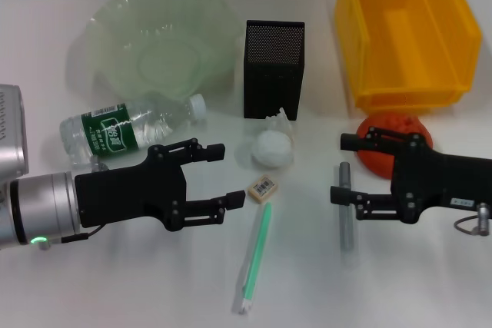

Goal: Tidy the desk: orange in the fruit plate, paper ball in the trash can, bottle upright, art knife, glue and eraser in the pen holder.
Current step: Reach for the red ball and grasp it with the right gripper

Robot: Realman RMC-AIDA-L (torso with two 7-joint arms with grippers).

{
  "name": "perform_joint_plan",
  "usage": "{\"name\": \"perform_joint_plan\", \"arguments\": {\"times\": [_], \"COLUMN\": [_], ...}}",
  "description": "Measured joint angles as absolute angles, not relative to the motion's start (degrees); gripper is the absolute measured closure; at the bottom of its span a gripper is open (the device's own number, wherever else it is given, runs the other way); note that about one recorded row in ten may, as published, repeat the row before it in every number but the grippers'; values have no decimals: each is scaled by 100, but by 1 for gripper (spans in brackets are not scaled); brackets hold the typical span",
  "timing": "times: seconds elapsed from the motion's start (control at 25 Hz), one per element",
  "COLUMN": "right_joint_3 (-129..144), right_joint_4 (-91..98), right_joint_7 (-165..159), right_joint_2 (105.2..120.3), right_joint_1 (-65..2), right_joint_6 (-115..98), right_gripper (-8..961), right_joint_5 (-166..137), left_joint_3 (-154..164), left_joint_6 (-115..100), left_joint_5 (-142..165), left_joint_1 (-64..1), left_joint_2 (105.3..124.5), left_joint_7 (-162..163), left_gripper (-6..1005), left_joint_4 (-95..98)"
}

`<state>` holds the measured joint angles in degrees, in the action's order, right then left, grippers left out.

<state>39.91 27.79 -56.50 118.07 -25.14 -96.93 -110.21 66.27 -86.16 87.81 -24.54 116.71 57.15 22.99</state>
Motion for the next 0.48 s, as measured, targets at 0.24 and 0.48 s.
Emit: {"name": "perform_joint_plan", "arguments": {"times": [0.24,0.48], "right_joint_3": [3800,3731], "right_joint_4": [3883,5388], "right_joint_7": [-6739,-7998], "right_joint_2": [11754,11722], "right_joint_1": [-2283,-2104], "right_joint_6": [-10167,-10314], "right_gripper": [124,125], "right_joint_5": [-11015,-11485], "left_joint_3": [6611,6601], "left_joint_6": [-8624,-8629], "left_joint_5": [8781,8780], "left_joint_1": [-2464,-2472], "left_joint_2": [11676,11707], "left_joint_7": [5713,5712], "left_gripper": [219,225], "left_joint_4": [2303,2326]}}
